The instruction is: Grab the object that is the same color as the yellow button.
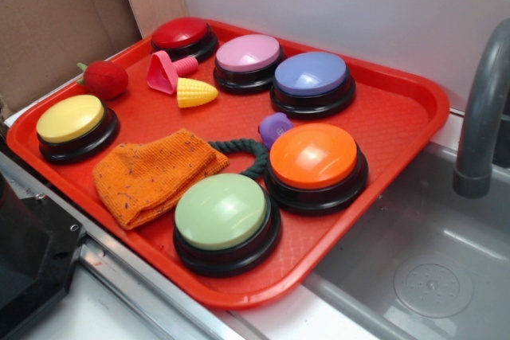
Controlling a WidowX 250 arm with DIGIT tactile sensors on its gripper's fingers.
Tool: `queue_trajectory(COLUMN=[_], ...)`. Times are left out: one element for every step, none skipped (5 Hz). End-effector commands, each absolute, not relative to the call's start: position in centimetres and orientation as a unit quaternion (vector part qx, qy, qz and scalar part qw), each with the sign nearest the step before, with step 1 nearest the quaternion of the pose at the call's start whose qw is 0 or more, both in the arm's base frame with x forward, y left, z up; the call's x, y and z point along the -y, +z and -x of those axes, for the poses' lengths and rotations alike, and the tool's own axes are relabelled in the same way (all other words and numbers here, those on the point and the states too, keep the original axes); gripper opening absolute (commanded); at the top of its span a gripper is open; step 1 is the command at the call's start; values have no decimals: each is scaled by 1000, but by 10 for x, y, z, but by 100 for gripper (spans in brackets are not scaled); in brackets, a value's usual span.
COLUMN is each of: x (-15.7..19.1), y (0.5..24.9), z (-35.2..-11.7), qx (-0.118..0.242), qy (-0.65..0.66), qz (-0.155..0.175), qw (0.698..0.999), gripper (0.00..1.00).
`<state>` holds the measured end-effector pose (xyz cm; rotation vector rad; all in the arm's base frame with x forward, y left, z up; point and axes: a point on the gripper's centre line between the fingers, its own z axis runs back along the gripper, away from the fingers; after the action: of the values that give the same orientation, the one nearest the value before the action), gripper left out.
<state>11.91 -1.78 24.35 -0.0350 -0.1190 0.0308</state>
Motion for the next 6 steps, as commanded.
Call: queue_trajectory(x=[18, 11, 2, -10, -17, -24], y=[244, 233, 220, 196, 161, 134], z=[-119, -148, -168, -192, -222, -237], qx=[59, 79, 97, 92, 147, 166], qy=[15, -2, -41, -82, -168, -217], qz=[18, 1, -13, -25, -42, -37], qw=[998, 997, 994, 992, 974, 961], gripper=[100, 100, 100, 100, 100, 100])
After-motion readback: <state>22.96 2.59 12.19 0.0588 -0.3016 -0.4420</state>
